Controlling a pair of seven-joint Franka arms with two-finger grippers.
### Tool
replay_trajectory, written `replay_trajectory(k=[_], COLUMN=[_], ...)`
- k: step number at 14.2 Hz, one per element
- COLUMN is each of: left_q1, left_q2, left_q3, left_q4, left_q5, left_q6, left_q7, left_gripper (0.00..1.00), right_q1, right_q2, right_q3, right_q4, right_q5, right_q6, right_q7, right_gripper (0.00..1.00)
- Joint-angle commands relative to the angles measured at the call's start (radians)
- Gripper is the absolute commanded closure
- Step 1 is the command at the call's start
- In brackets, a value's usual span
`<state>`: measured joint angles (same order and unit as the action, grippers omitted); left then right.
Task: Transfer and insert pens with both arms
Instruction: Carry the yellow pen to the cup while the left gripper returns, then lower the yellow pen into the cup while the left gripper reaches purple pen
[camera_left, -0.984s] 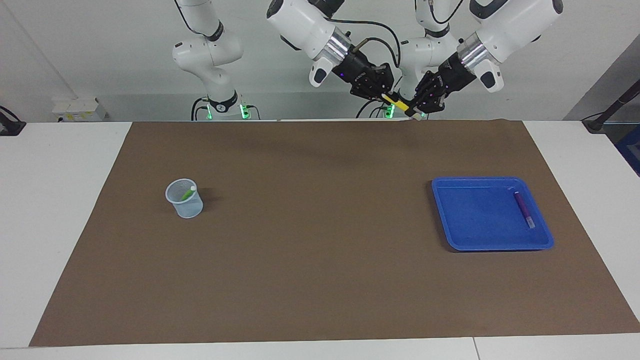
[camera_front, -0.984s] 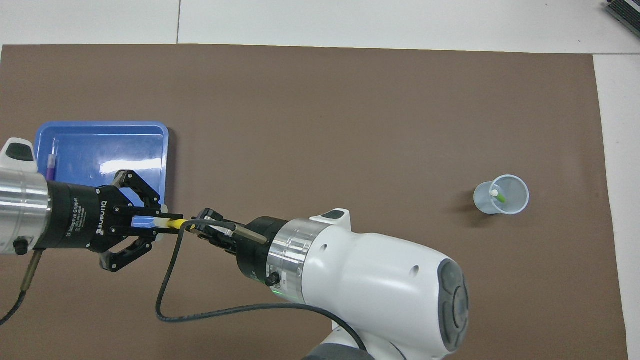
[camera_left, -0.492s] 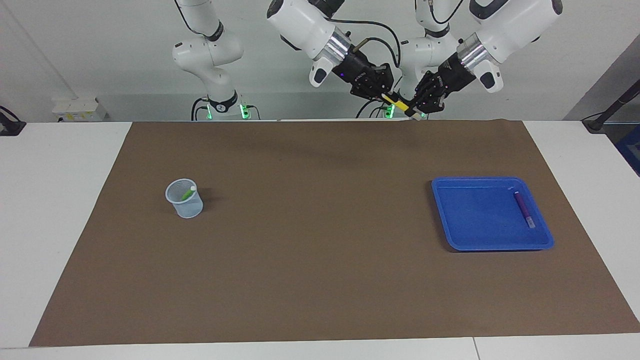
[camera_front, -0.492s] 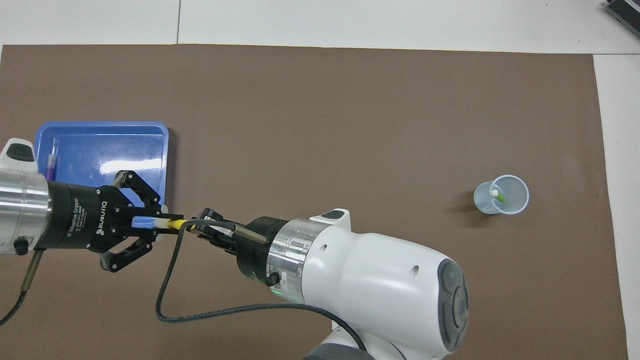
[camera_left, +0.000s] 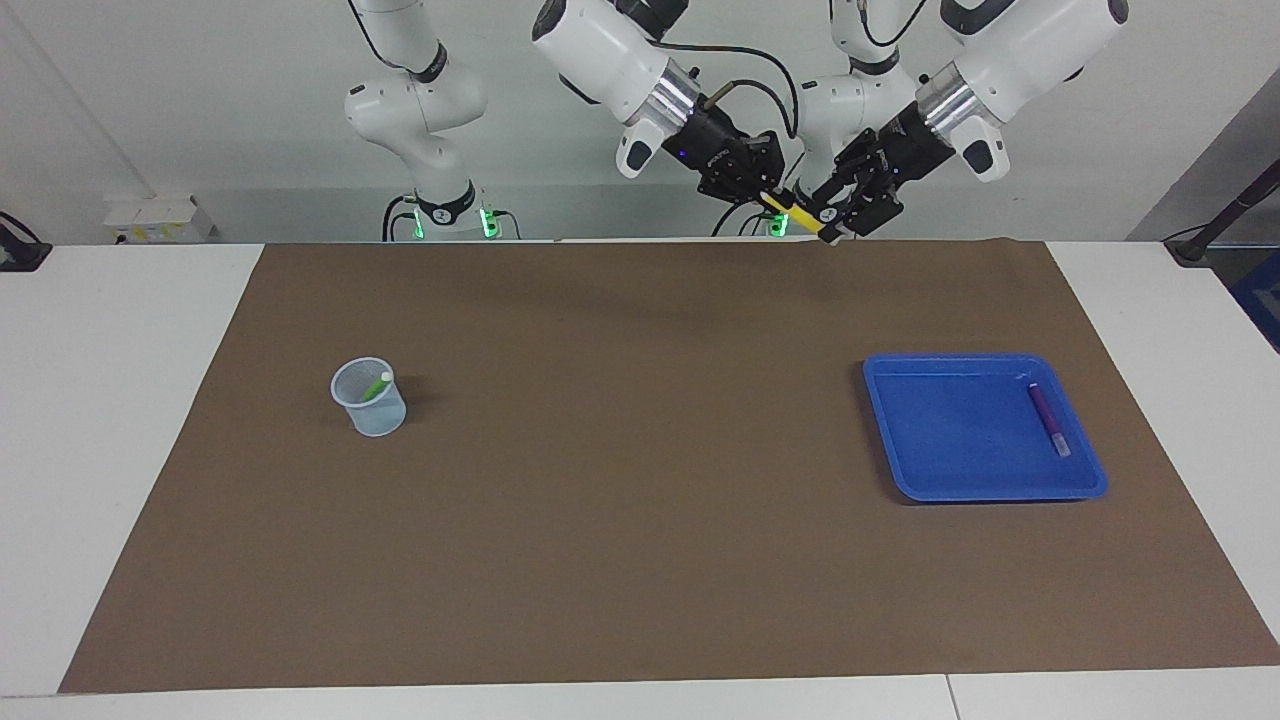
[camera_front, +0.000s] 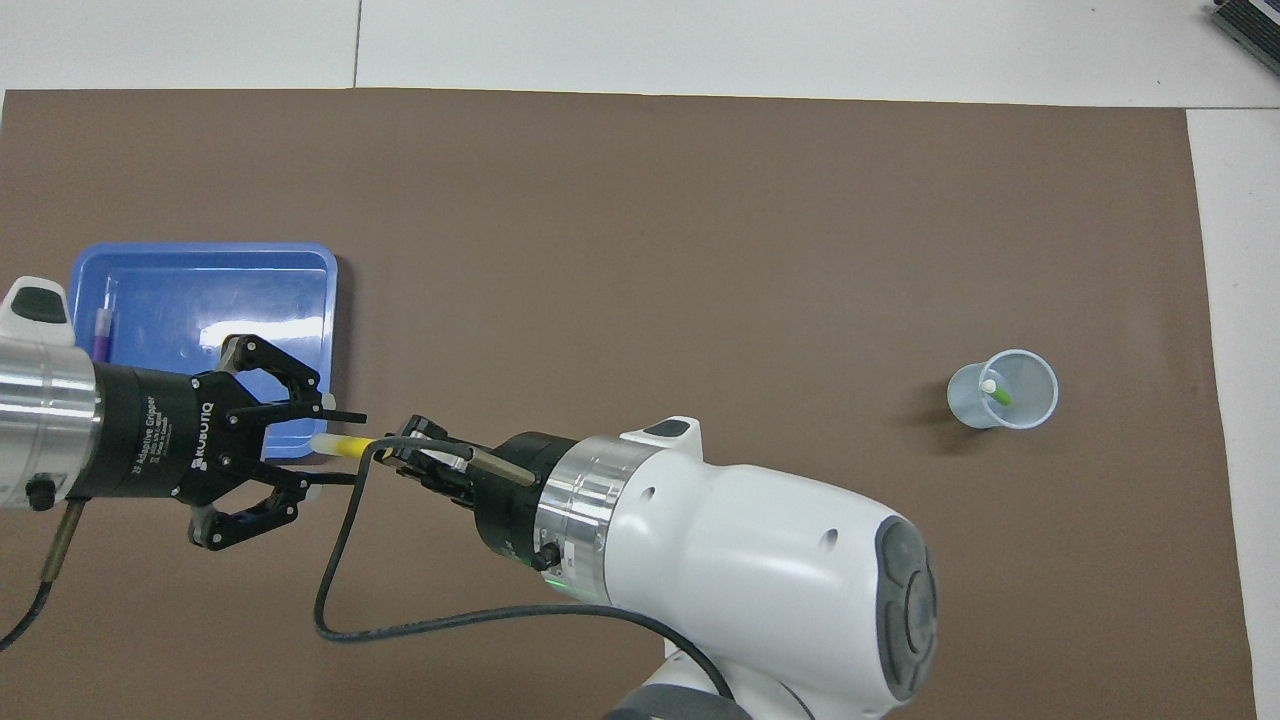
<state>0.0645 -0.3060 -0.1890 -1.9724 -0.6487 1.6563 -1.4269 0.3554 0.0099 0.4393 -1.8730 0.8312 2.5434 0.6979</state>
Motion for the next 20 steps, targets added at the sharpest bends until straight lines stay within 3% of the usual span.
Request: replay_trajectory(k=[1, 4, 12, 16, 20], left_q1=[0.046, 0.138, 0.230, 0.267, 0.290], left_q2=[-0.035, -0.047, 0.004, 0.086, 0.174], left_q3=[0.007, 0.008, 0.007, 0.007, 0.007], left_q4=[-0.037, -0.059, -0.108, -0.106, -0.100], left_q5=[-0.008, 0.003, 0.268, 0.374, 0.458], left_q6=[0.007, -0.010, -0.006, 0.072, 0.173], left_q7=[0.106, 0.364, 1.021, 1.224, 1.387], left_gripper=[0.00, 0.00, 0.01, 0.01, 0.01], right_q1=[-0.077, -0.171, -0.470, -0.573, -0.664], right_q2=[-0.024, -0.037, -0.080, -0.085, -0.082], right_q3=[0.001, 0.002, -0.002, -0.007, -0.007], right_q4=[-0.020, -0.021, -0.035, -0.040, -0.043], right_q5=[-0.021, -0.188, -0.558, -0.826, -0.969], right_q6=[-0.137, -0.341, -0.810, -0.874, -0.859], right_q7=[-0.134, -0.225, -0.696, -0.999, -1.234], right_gripper=[1.00, 1.00, 1.00, 1.00, 1.00])
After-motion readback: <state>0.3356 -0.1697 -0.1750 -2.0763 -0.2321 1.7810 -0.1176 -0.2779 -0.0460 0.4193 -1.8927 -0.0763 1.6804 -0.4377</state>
